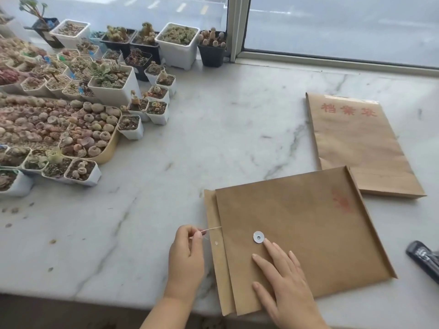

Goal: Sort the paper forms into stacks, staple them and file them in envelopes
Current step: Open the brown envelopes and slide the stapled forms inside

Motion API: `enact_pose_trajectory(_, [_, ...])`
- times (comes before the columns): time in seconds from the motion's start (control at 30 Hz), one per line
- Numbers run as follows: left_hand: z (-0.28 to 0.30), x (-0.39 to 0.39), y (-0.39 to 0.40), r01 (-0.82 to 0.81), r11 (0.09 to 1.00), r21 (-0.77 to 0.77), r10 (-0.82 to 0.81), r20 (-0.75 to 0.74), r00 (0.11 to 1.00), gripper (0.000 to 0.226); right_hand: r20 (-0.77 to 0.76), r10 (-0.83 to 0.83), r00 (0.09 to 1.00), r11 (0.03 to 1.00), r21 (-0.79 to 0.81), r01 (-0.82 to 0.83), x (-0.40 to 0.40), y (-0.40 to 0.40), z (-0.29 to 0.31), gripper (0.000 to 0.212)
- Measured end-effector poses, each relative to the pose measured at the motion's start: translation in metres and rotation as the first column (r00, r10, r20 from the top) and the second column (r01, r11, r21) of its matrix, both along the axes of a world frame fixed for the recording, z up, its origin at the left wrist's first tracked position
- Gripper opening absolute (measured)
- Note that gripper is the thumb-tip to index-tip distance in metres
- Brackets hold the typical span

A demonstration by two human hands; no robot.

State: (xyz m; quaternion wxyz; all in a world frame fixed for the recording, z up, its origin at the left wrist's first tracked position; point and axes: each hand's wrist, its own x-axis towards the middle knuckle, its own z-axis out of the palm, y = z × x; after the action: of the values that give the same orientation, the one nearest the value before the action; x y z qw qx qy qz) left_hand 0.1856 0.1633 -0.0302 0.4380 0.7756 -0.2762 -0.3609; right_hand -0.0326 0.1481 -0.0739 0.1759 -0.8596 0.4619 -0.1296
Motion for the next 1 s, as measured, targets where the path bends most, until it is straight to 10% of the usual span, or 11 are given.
enact_pose_trajectory(0.23, [0.035,0.015,-0.008,-0.058,0.982,-0.18,-0.045,-0.516,0.855,0.023,0.046,-0.089,0.995,0.989,0.122,0.083,0.018,-0.005,0.006,0.044])
enact_pose_trajectory(0.33, [0.056,0.05,-0.009,0.025,0.972,-0.232,-0.107,-0.347,0.932,0.034,0.028,-0.053,0.998,0.992,0.118,0.049,0.013,-0.006,0.005,0.044])
enact_pose_trajectory(0.47, [0.042,0.077,-0.005,0.135,0.973,0.186,-0.183,0.278,0.943,0.016,-0.057,0.018,0.998,0.999,0.043,-0.016,0.008,-0.005,0.0,0.051])
enact_pose_trajectory(0.73, [0.002,-0.012,0.004,0.099,0.984,0.149,-0.034,-0.385,0.922,0.022,-0.171,-0.006,0.985,1.0,0.006,0.007,0.018,-0.003,0.003,0.081])
enact_pose_trajectory(1.0, [-0.009,-0.054,0.003,0.282,0.937,0.205,-0.325,0.218,0.92,0.051,0.202,-0.111,0.973,0.985,0.15,0.081,0.015,-0.013,0.005,0.035])
